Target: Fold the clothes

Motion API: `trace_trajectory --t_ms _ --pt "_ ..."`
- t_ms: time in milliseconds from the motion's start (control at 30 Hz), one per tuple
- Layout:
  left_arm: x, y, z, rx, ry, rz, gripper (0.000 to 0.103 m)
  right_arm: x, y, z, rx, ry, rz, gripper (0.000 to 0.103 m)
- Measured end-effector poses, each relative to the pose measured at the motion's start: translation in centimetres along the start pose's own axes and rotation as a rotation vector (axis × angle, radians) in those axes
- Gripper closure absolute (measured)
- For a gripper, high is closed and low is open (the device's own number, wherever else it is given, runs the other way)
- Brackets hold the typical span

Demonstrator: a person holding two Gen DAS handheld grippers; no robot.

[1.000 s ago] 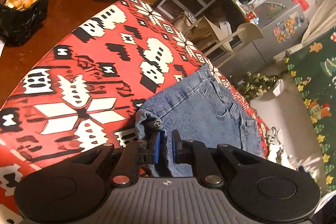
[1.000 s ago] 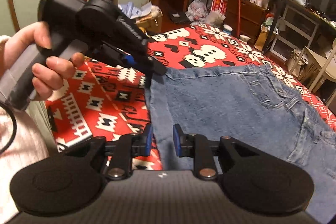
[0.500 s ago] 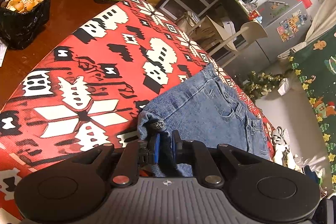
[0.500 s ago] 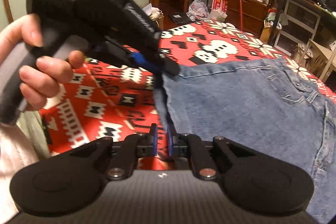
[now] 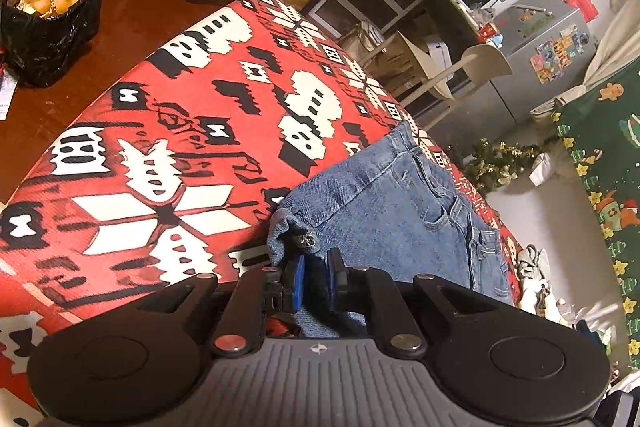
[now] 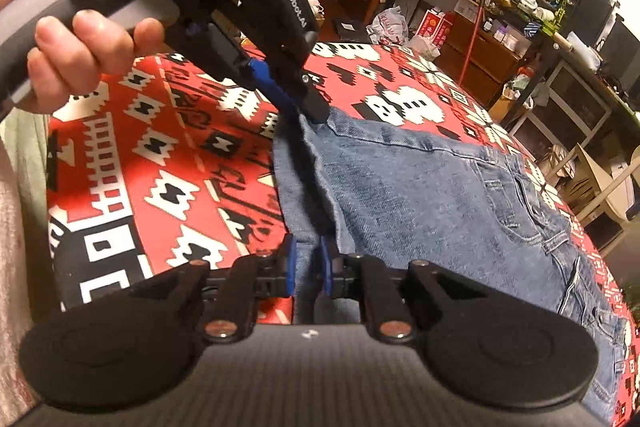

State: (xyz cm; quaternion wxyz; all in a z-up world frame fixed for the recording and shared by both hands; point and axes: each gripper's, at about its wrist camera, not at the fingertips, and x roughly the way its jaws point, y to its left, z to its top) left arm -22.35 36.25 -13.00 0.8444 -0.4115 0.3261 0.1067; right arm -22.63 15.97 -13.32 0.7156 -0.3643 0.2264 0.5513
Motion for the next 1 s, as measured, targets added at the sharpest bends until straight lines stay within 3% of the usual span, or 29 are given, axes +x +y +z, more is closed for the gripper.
trace_trajectory --t_ms 167,433,633,833,1000 --pt "-0.1 0.0 0.0 0.001 -0.005 0.005 0.094 0.2 -1.0 0.1 0.099 0.007 0.063 0.102" --pt "-0.9 0.4 0.2 -0.020 -0.041 -0.007 0.094 -0.8 -1.9 -0.4 0.310 -0.010 0.162 0.103" --pt "-1.6 0.5 0.1 -0.016 -0.070 -0.007 0.094 -1.4 -2.0 -0.5 0.319 -0.021 0.184 0.103" --pt "-3.8 1.0 0.1 -0.045 -0.173 -0.049 0.094 -2.7 -3.4 -0.5 0.361 -0.049 0.188 0.102" --pt "-1.3 -0.4 0.0 0.027 -0.049 -0.043 0.094 -2.2 -5.0 -1.3 0.385 -0.026 0.130 0.102"
